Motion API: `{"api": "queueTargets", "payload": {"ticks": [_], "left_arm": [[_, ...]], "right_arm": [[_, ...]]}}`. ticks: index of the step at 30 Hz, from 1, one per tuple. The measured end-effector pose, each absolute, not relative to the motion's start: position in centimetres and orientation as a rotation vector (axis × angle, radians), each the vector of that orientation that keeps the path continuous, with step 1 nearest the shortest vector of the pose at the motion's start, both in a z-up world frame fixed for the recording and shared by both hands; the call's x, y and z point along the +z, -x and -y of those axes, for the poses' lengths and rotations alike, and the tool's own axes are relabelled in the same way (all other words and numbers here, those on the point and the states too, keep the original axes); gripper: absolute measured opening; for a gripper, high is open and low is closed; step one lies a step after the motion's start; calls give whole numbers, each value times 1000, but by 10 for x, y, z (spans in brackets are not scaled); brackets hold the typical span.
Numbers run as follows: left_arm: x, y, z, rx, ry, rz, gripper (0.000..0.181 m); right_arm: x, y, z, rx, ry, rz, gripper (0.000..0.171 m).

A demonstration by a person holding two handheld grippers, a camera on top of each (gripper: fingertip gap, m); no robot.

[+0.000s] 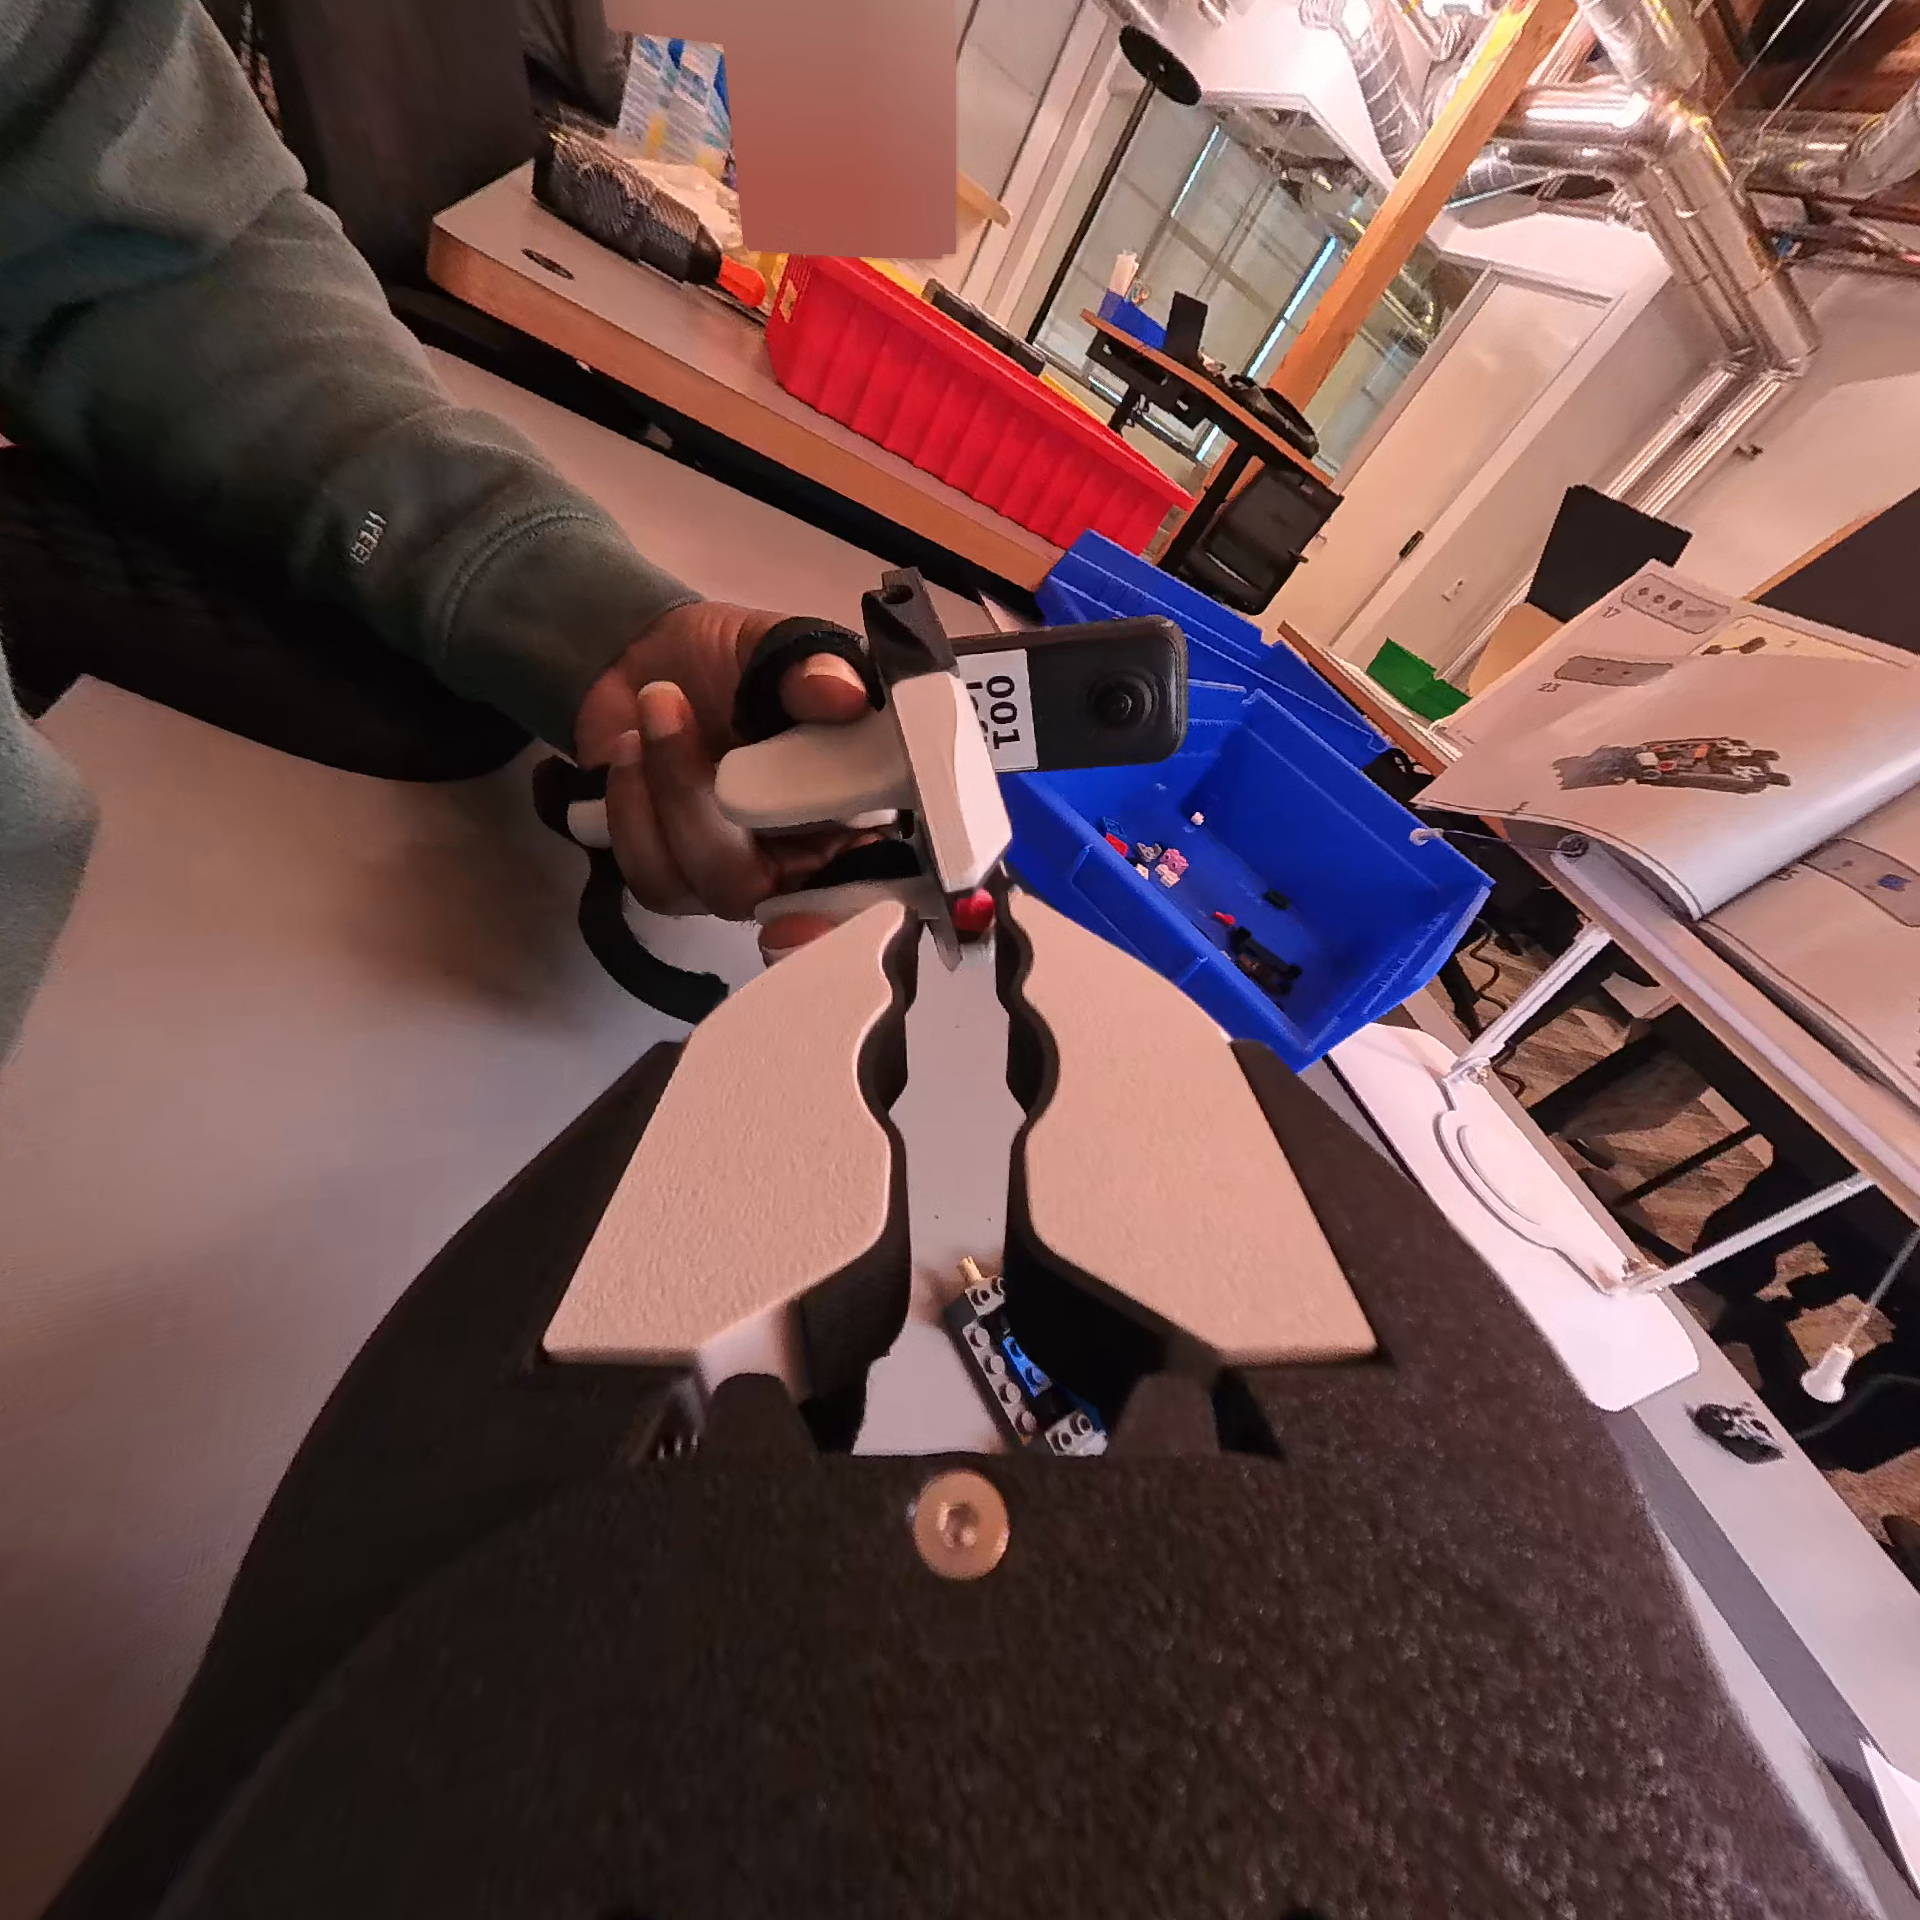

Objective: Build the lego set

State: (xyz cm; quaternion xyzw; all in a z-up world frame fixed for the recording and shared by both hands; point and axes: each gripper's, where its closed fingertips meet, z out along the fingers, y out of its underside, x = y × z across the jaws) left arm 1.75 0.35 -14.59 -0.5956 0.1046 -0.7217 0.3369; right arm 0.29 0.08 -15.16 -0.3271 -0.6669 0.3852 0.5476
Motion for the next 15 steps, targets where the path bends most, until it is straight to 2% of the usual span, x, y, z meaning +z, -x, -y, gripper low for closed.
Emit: {"api": "queueTargets", "payload": {"ticks": [5,7,10,13,15], "left_arm": [[-145,-12,-7,-1812,1568,-289,7],[-150,-5,-15,-1652,1640,-320,7],[-174,49,-62,-916,1909,-376,7],[-183,158,-105,51,2089,-368,7],[-183,206,-117,384,2159,-324,7]], "right_arm": [[-149,-4,-4,925,787,1563,16],[-146,-5,-10,930,814,1536,17],[-147,-6,-30,902,897,1484,17],[-154,-5,-43,877,960,1480,17],[-160,-4,-44,870,979,1495,17]]}}
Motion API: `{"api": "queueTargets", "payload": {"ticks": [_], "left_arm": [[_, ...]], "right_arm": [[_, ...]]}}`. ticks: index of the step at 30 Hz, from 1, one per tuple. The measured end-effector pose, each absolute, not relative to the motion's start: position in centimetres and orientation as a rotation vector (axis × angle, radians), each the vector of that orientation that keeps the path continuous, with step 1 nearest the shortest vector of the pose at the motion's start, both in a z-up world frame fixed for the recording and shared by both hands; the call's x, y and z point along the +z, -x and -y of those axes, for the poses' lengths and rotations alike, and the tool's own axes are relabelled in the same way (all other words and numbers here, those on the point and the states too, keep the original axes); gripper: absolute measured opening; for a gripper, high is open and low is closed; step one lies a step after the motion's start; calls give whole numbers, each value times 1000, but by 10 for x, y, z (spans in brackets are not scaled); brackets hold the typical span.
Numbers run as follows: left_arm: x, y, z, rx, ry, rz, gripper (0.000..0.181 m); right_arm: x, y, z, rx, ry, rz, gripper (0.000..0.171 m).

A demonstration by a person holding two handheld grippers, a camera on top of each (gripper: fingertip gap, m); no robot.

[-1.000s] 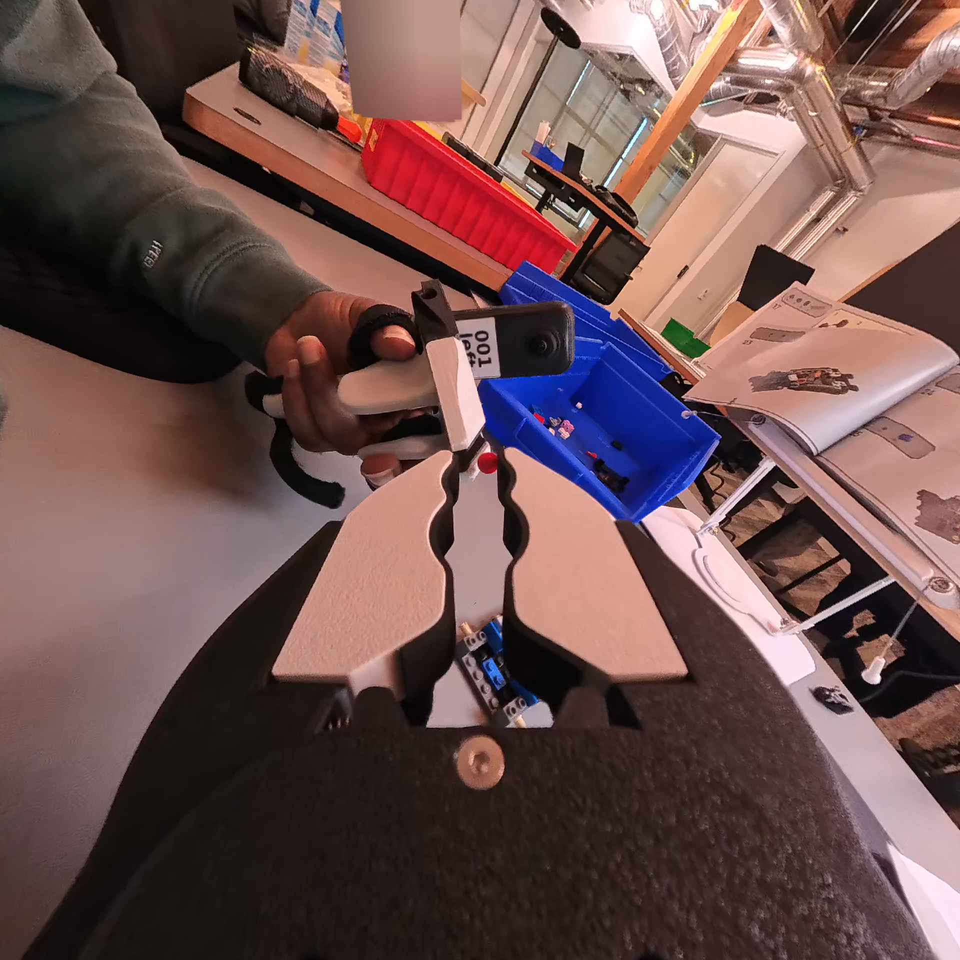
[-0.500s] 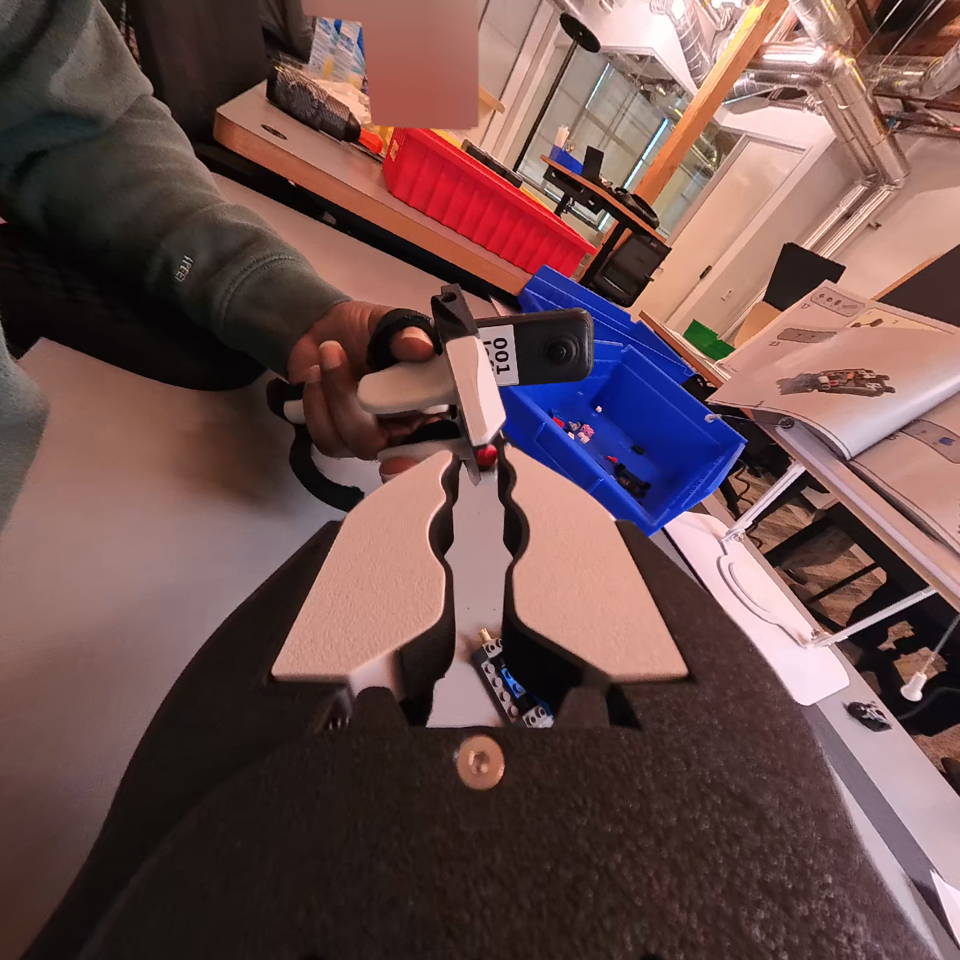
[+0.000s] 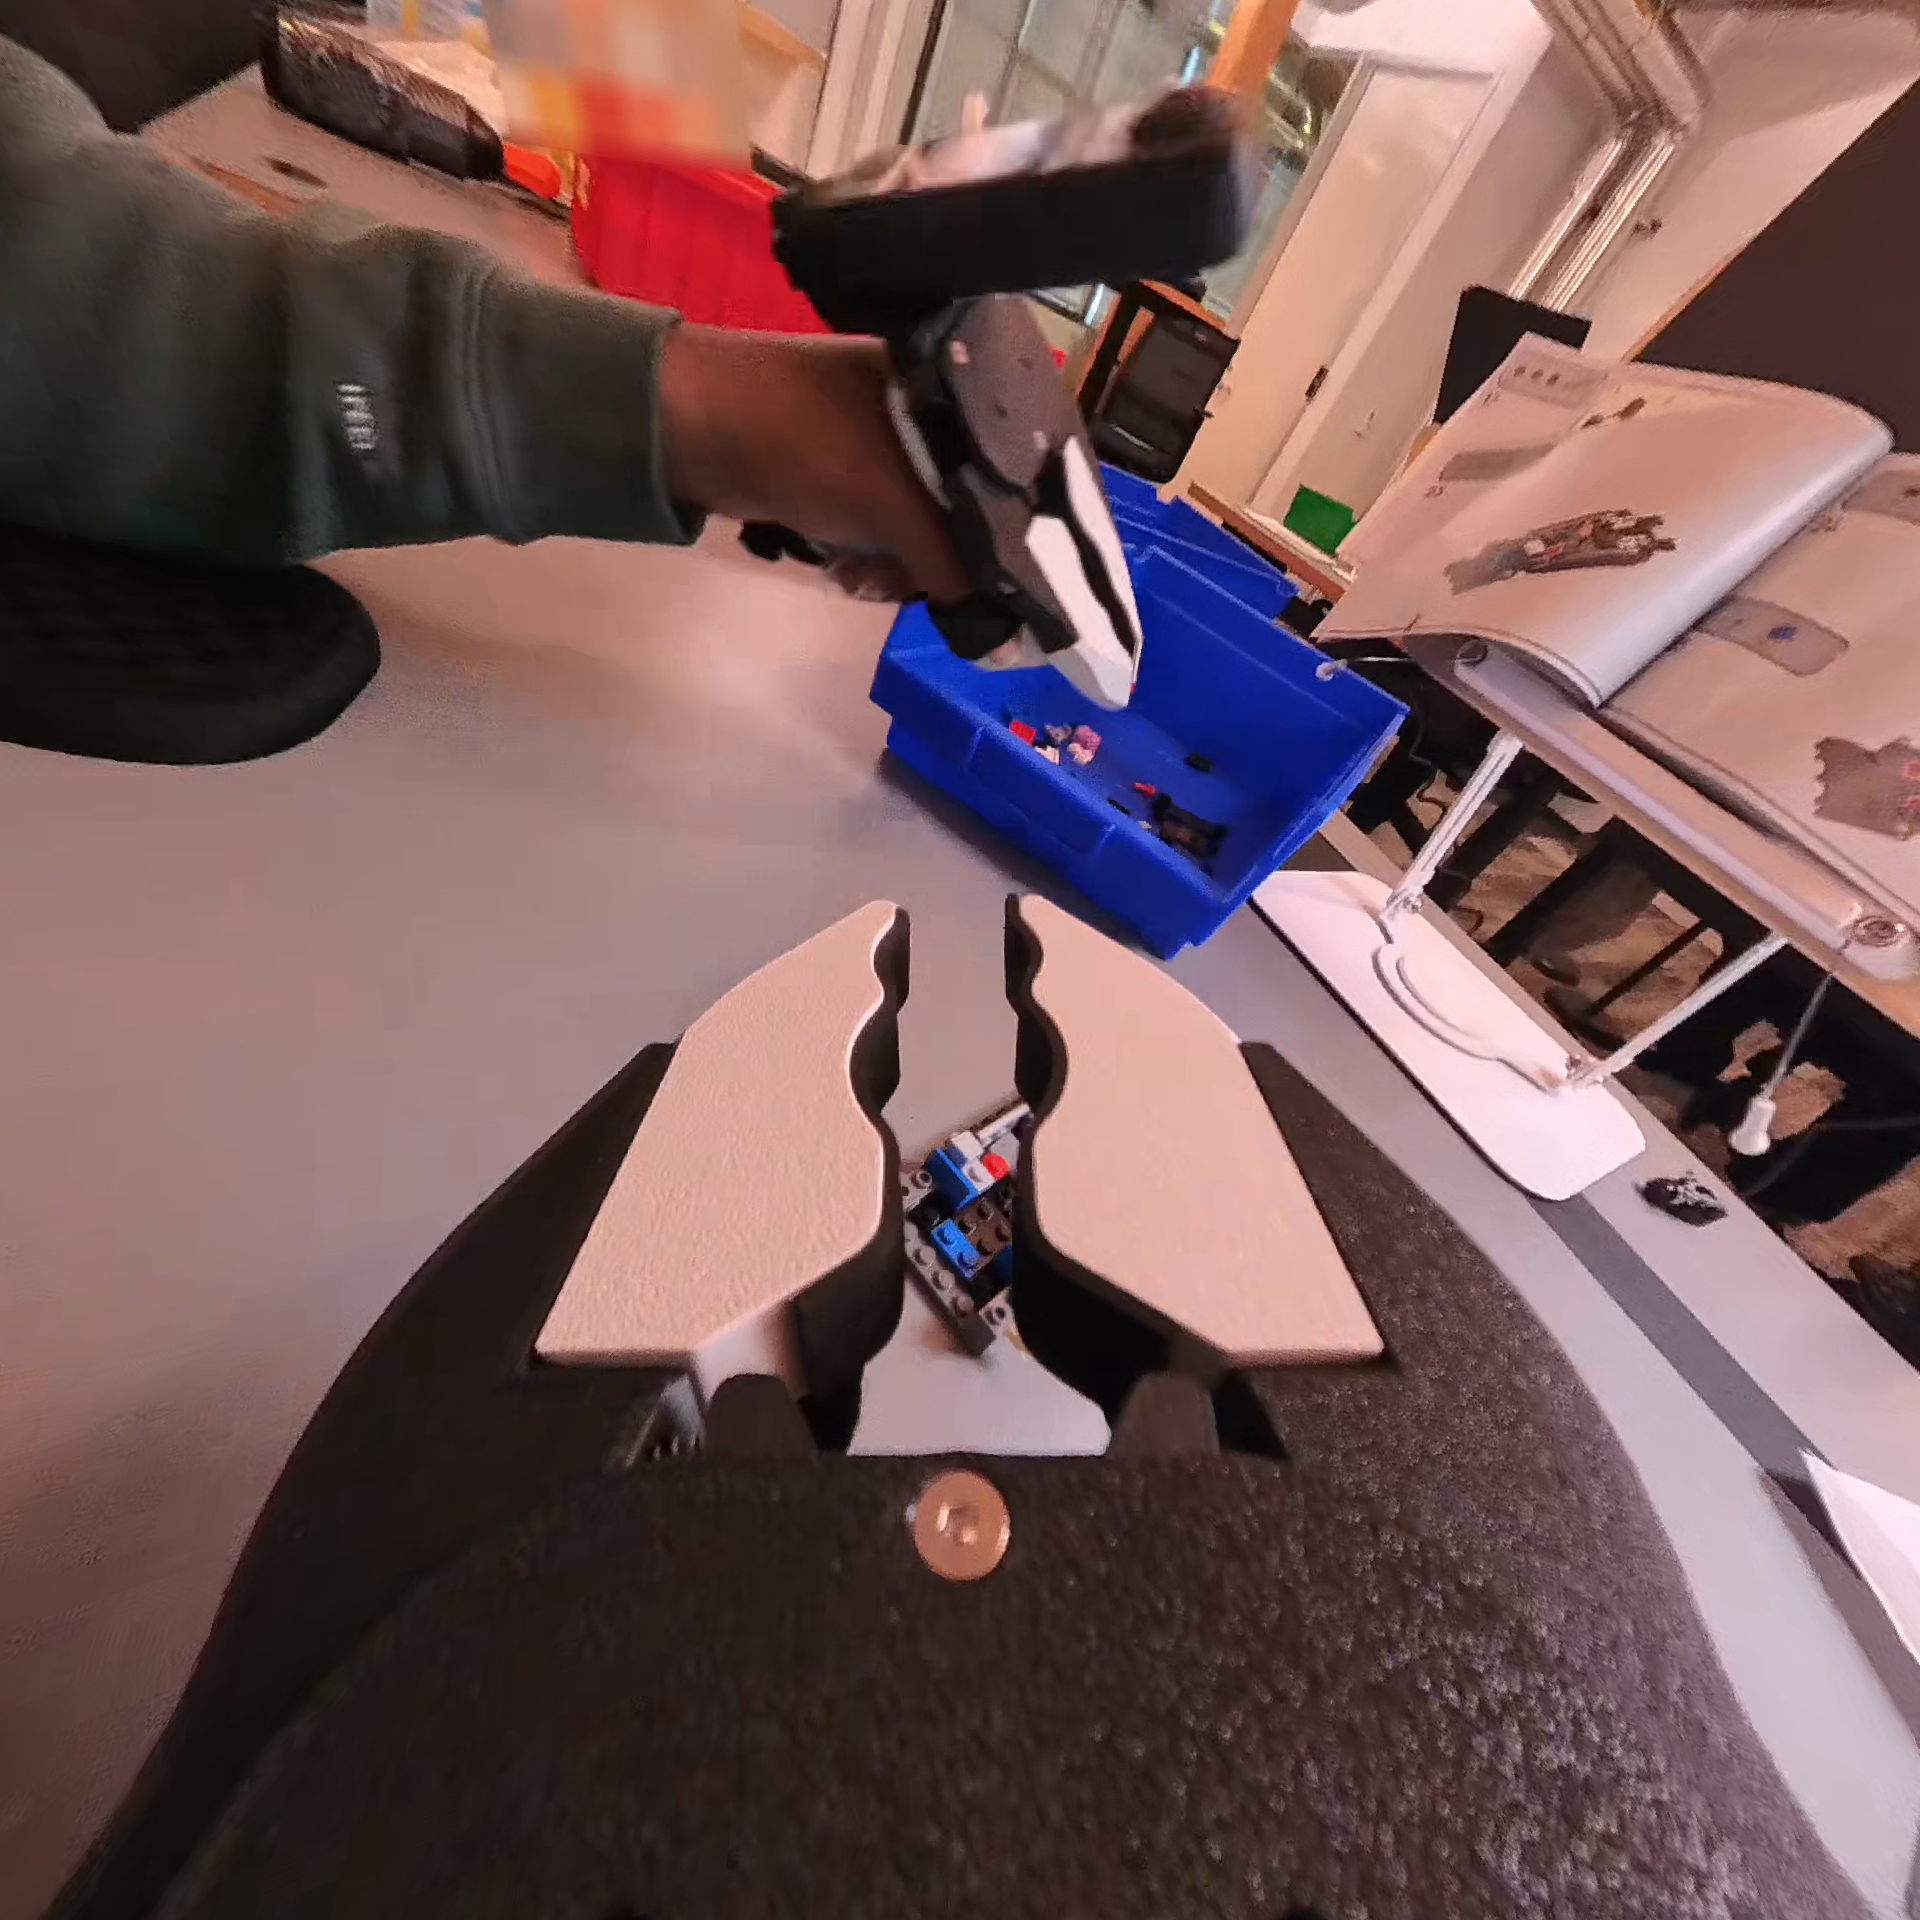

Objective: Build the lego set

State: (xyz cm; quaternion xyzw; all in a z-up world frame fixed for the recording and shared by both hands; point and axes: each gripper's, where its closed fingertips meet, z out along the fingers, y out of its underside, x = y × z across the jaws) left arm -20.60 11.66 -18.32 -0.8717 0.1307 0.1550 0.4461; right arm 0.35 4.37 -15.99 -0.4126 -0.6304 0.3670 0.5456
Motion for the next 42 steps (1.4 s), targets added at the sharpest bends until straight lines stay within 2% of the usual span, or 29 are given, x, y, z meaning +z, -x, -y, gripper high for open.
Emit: {"api": "queueTargets", "payload": {"ticks": [2,4,5,13,15,19,22,27,32,36,42], "left_arm": [[-201,226,-122,433,2289,-280,8],[-219,234,-122,419,2382,-257,26],[-224,236,-122,404,2404,-239,27],[-221,235,-115,220,2372,-217,45],[-214,221,-115,115,2314,-246,41],[-201,144,-96,-269,2165,-490,28],[-210,88,-66,-459,2141,-674,24],[-250,25,-24,-586,2157,-898,47],[-275,1,-19,-538,2176,-989,75],[-276,-6,-22,-505,2153,-1017,73],[-279,-7,-19,-433,2143,-1082,51]], "right_arm": [[-163,-3,-43,863,985,1507,17],[-165,-3,-43,861,996,1512,17],[-165,-3,-44,863,1003,1512,17],[-174,-2,-50,890,1063,1523,16],[-174,-2,-53,881,1073,1516,16],[-182,-8,-61,876,1134,1551,16],[-211,-15,-51,949,1251,1753,18],[-248,-17,-44,892,1321,1926,23],[-264,-17,-43,856,1362,1980,25],[-269,-16,-43,835,1365,1997,25],[-268,-14,-42,846,1366,1987,25]]}}
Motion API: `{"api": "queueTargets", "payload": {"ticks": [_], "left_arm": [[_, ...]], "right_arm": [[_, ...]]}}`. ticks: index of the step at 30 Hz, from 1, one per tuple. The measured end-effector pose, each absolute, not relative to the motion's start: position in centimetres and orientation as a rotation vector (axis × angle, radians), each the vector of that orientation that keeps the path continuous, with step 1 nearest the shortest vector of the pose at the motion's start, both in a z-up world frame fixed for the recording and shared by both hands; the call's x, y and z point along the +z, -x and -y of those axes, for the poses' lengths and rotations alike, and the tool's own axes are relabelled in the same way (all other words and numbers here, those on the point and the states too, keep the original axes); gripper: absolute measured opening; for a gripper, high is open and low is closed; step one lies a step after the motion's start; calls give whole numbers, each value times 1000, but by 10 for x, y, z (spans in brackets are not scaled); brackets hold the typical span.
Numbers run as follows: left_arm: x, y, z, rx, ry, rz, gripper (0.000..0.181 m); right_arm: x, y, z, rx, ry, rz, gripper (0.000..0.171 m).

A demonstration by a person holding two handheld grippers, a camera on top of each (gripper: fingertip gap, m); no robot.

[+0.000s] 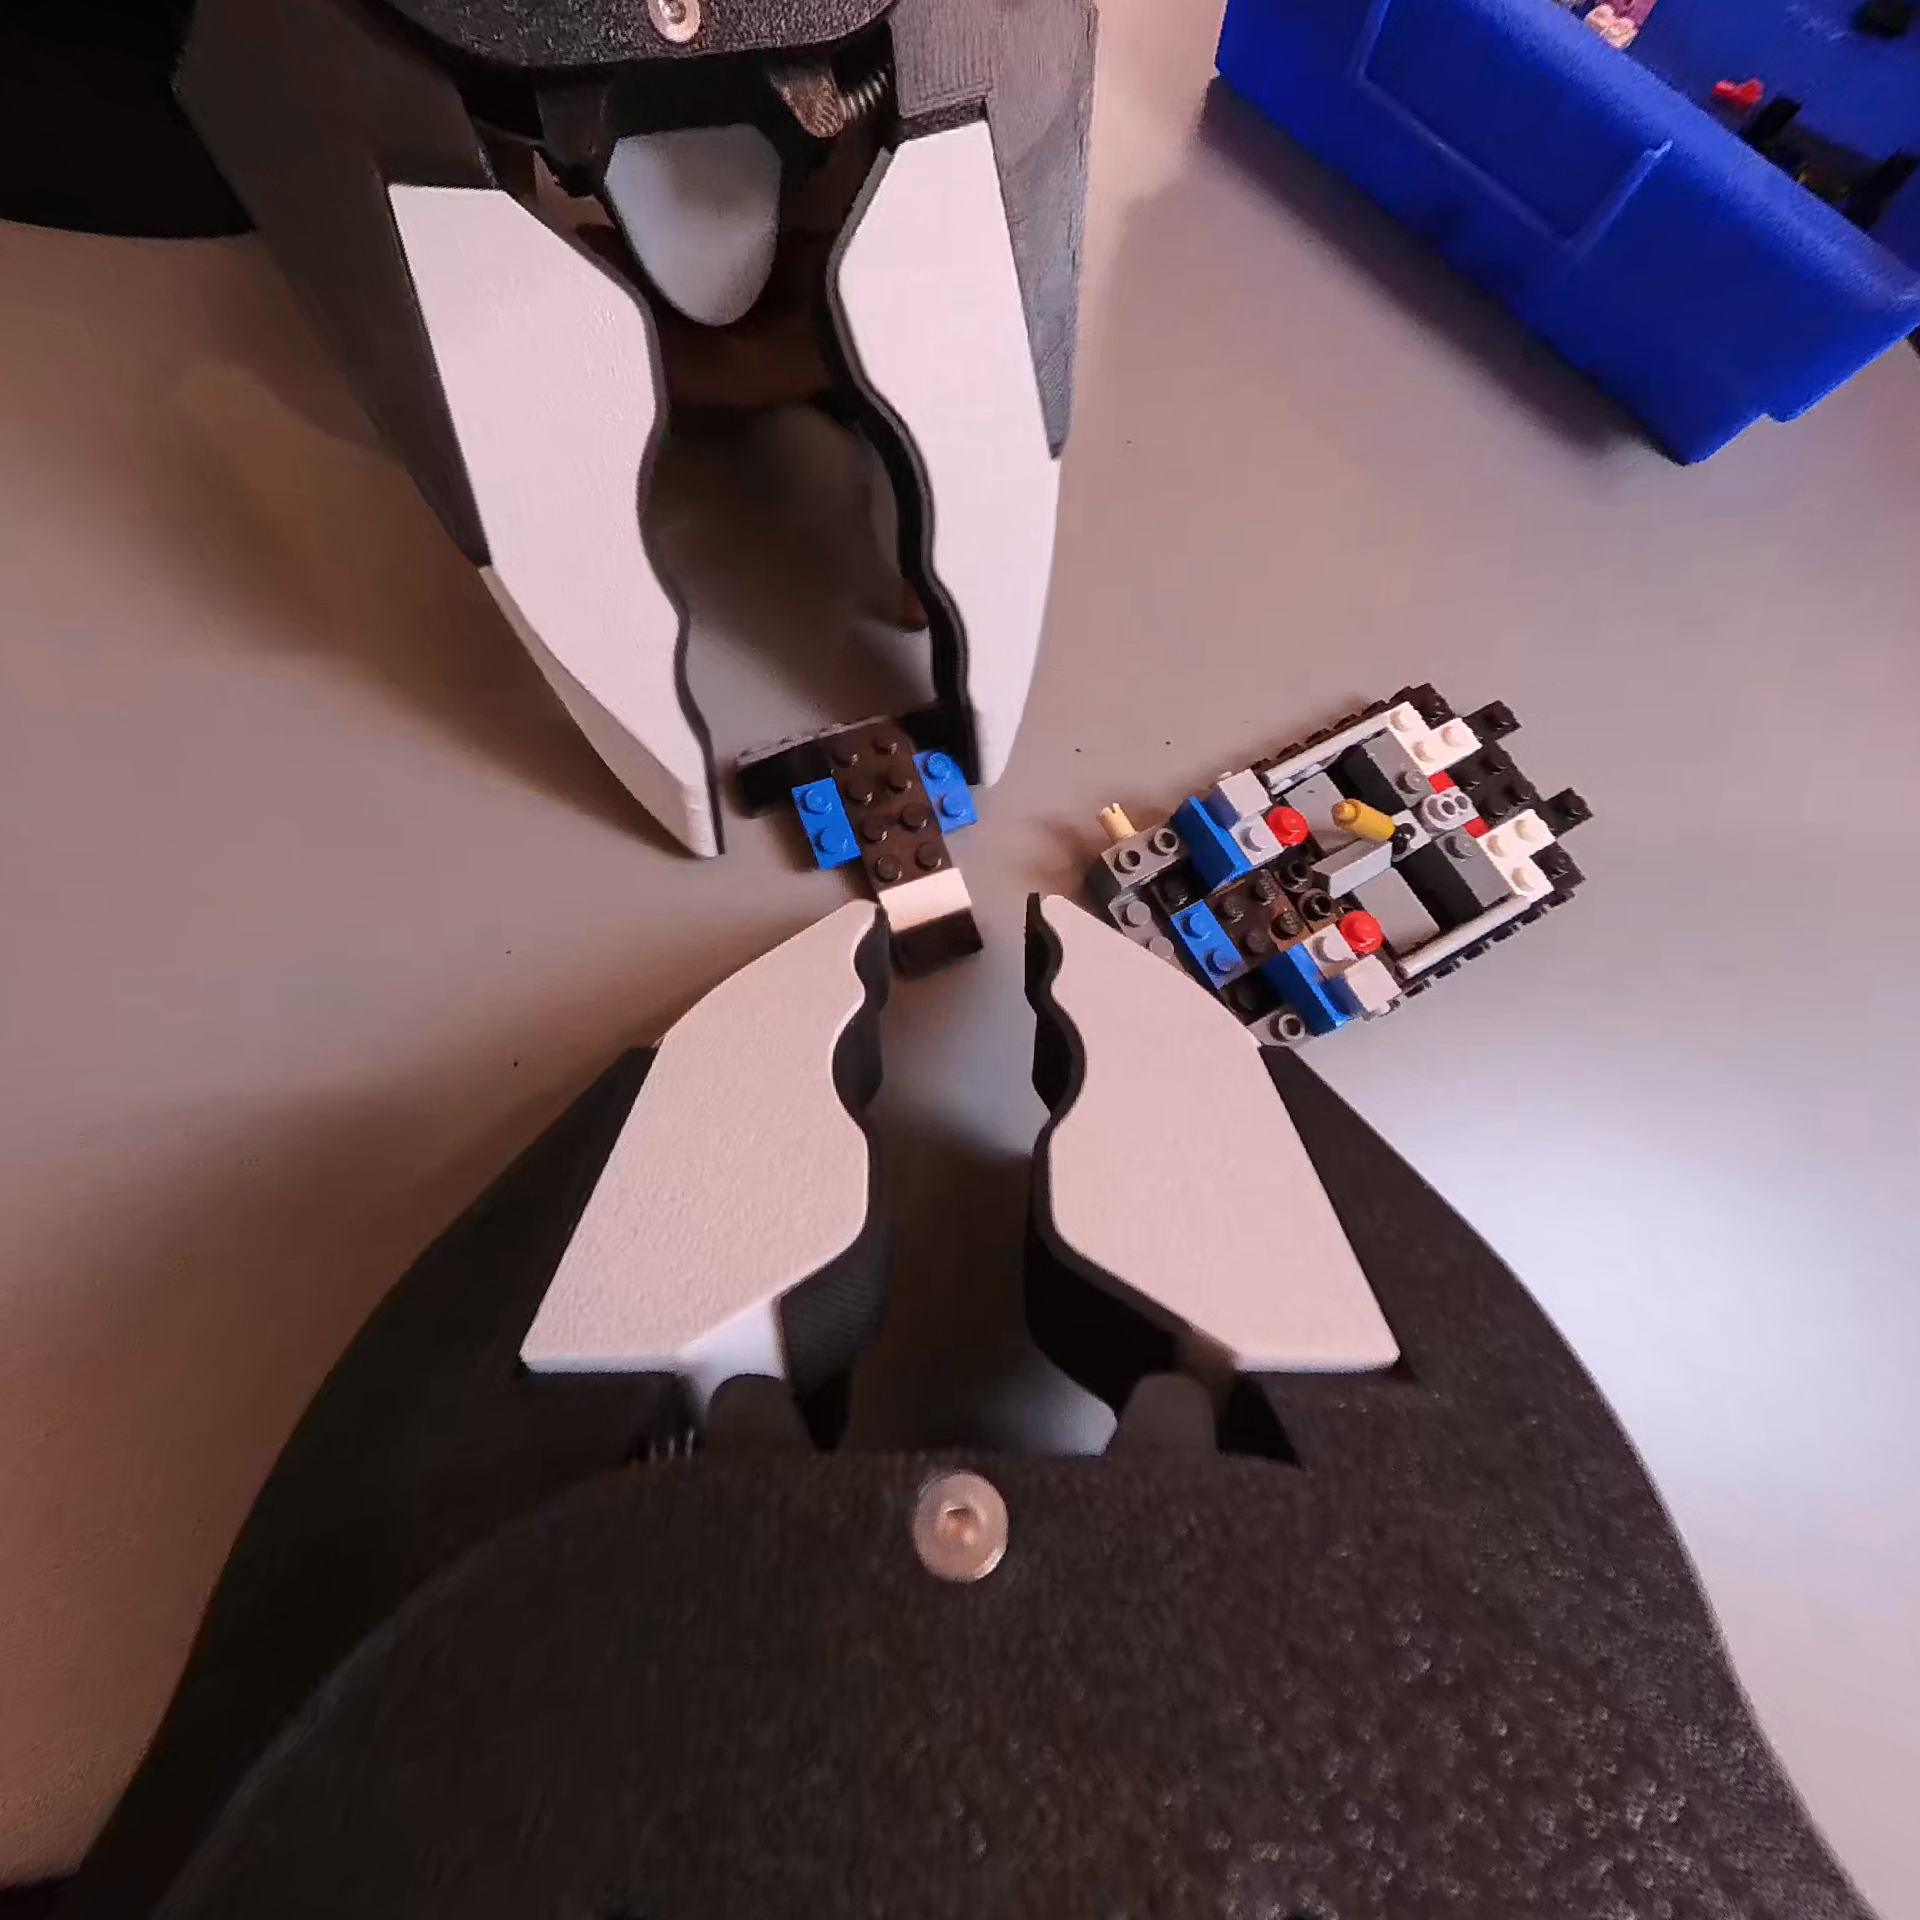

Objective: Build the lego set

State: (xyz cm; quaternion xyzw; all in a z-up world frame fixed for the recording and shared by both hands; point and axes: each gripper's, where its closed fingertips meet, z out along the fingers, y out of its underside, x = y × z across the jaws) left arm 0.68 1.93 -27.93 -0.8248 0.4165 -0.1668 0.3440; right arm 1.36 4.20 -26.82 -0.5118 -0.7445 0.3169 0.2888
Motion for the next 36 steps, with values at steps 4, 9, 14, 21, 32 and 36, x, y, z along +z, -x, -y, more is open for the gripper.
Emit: {"api": "queueTargets", "payload": {"ticks": [4,9,14,21,32,36], "left_arm": [[-279,-5,-19,-424,2135,-1087,42],[-278,-3,-19,-381,2095,-1120,41],[-274,2,-22,-314,2029,-1156,41],[-272,1,-24,-371,2032,-1100,41],[-276,-9,-31,-372,2067,-1028,42],[-275,-14,-35,-371,2069,-994,42]], "right_arm": [[-267,-14,-42,866,1364,1978,25],[-264,-16,-44,908,1369,1955,26],[-262,-17,-42,930,1356,1957,27],[-259,-15,-41,946,1340,1944,27],[-238,-8,-62,986,1326,1766,26],[-237,-7,-67,982,1331,1738,26]]}}
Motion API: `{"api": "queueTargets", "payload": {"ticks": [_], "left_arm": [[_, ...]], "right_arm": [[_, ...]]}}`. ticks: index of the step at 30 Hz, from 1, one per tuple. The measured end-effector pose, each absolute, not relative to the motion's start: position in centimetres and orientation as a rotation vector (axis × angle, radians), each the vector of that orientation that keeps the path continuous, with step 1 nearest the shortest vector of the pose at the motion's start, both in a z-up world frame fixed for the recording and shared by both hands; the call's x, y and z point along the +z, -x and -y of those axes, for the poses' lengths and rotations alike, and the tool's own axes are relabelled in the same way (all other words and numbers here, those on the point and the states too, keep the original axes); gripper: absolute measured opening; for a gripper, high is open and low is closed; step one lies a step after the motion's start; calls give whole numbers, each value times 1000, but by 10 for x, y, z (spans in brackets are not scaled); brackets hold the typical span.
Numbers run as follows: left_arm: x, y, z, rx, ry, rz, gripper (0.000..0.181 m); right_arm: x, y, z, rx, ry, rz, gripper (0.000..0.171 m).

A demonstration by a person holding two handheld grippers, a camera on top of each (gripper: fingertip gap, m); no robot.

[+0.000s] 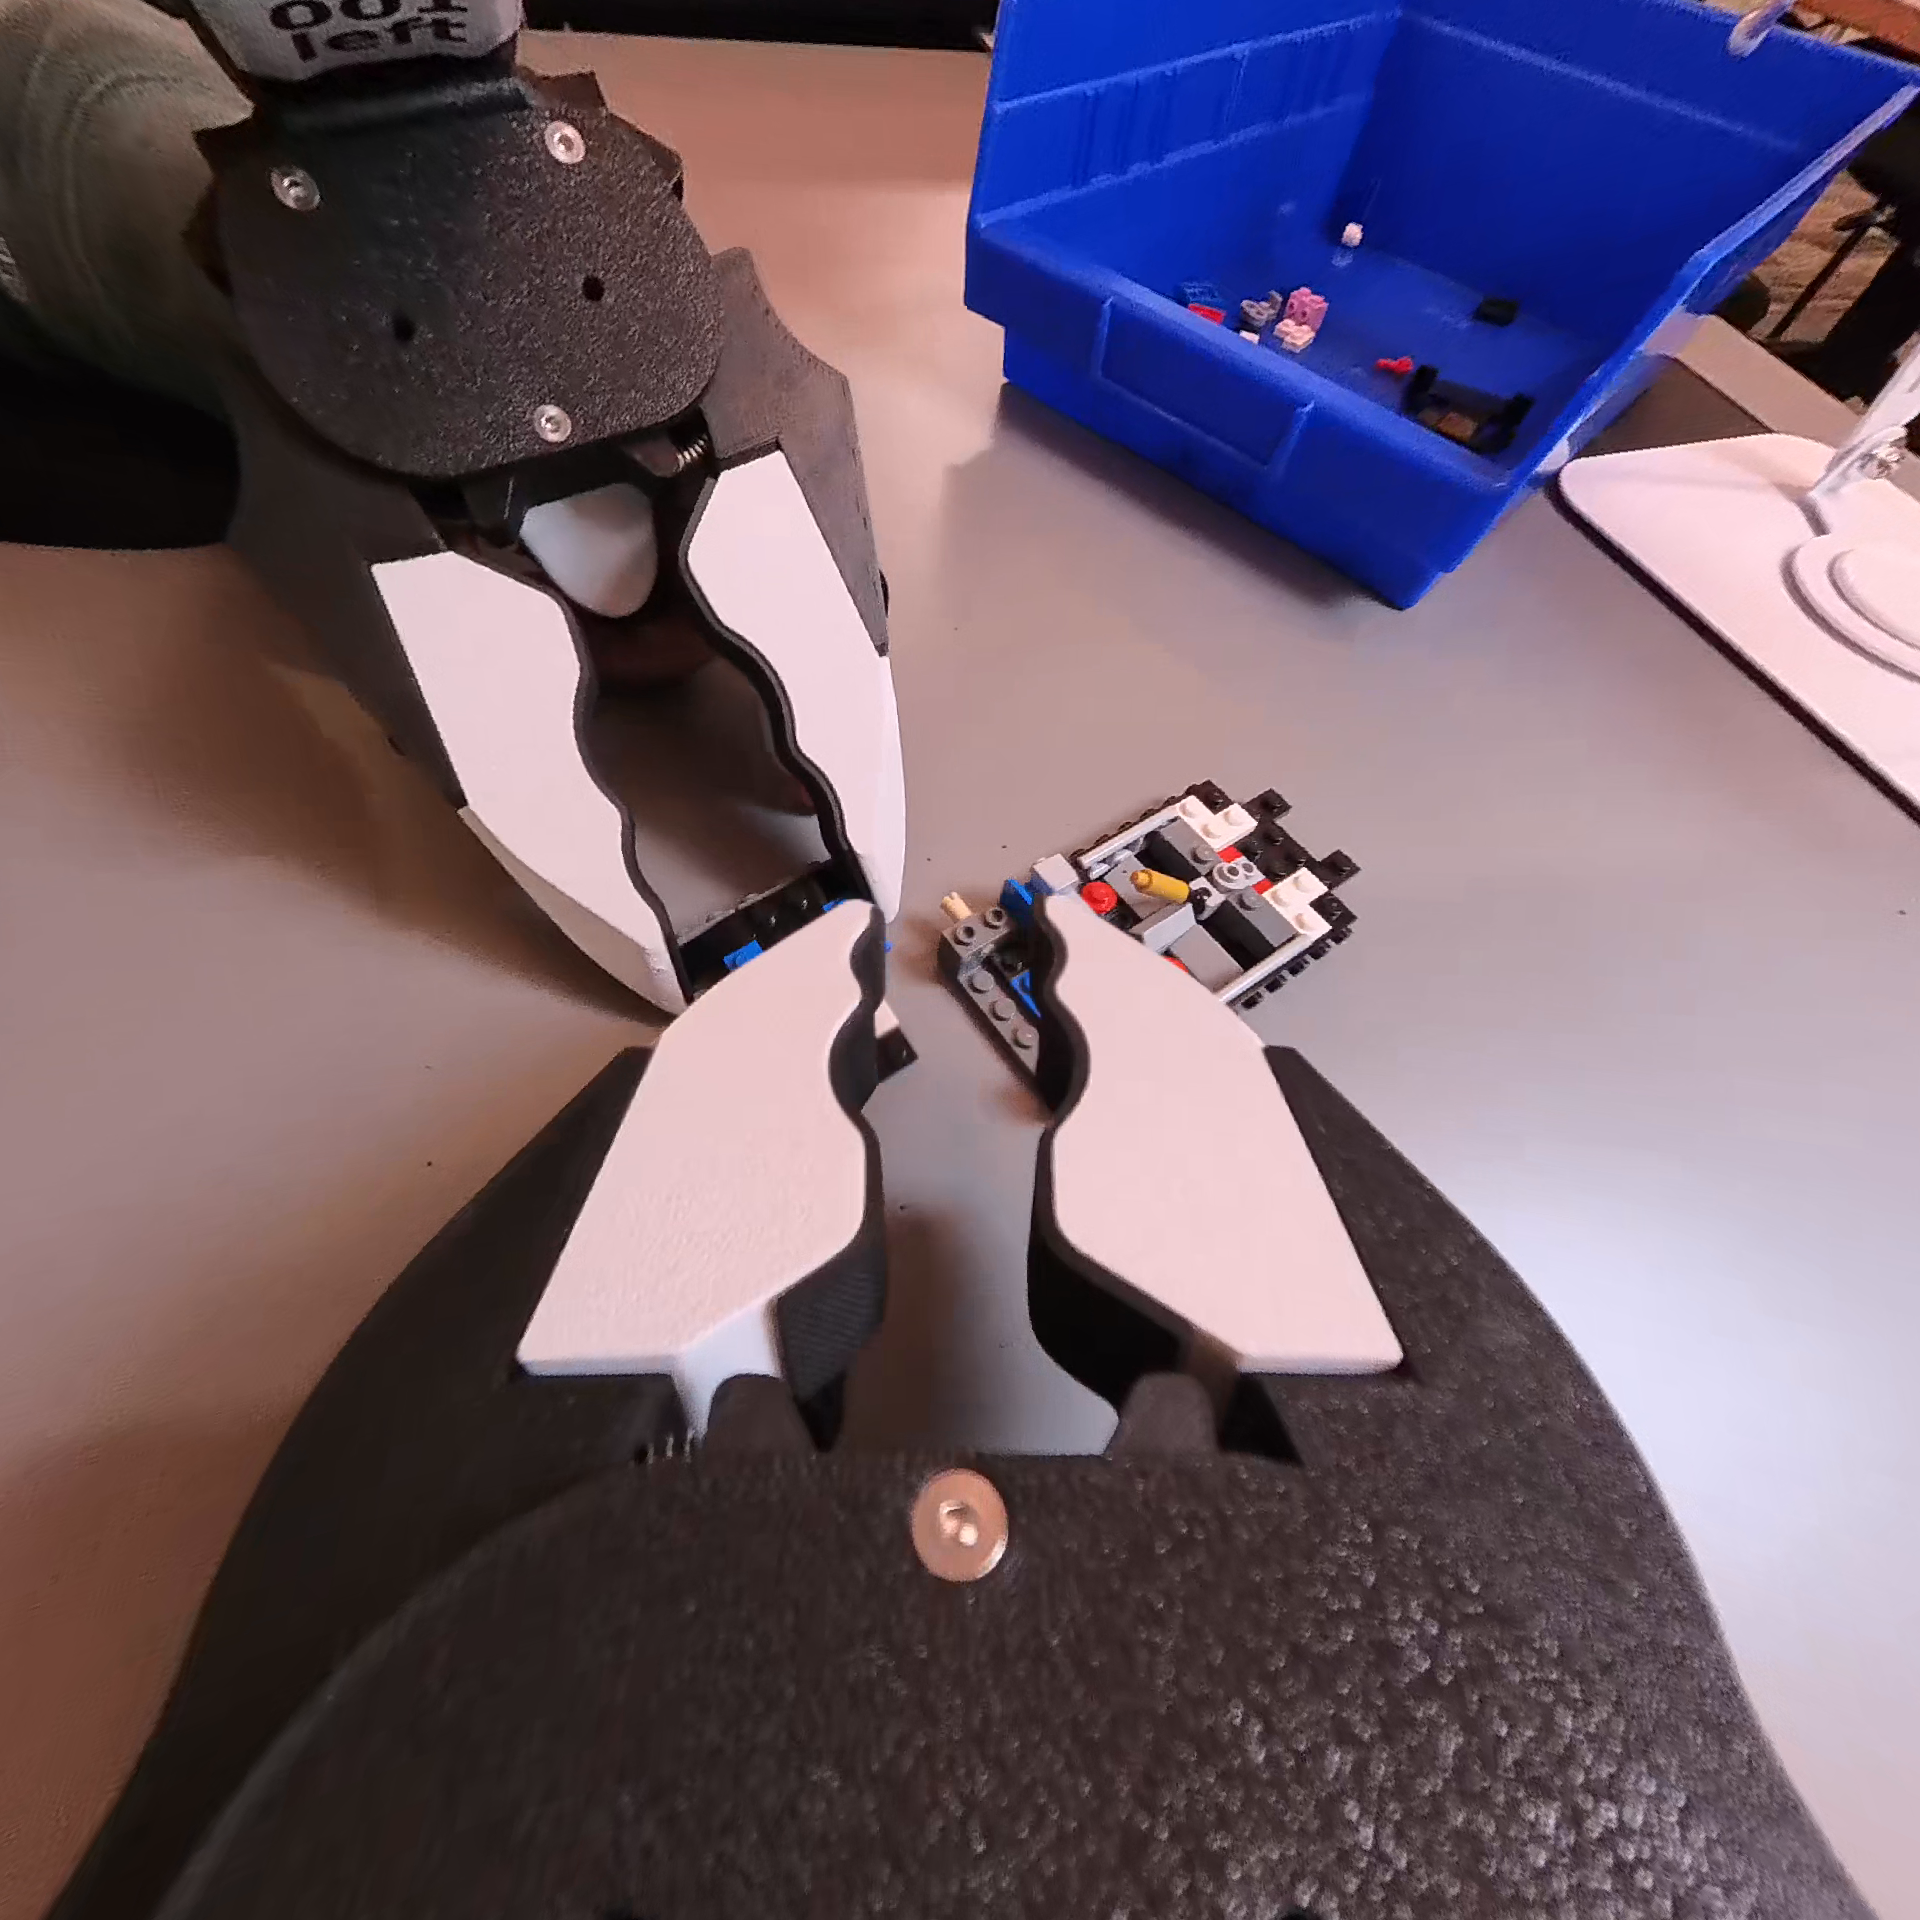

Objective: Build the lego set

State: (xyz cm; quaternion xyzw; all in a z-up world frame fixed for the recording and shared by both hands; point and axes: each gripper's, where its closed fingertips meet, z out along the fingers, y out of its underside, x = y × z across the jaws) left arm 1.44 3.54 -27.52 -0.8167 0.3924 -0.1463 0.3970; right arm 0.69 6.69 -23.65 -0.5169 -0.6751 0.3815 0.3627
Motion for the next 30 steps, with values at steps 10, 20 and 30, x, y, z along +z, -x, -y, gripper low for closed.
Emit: {"api": "queueTargets", "payload": {"ticks": [10,20,30], "left_arm": [[-273,-17,-32,-429,2051,-990,53],[-261,-3,-38,-421,1999,-944,51],[-261,20,-55,-382,2042,-800,43]], "right_arm": [[-234,-7,-73,982,1338,1700,26],[-232,-9,-81,936,1351,1672,26],[-243,-6,-87,867,1391,1689,16]]}}
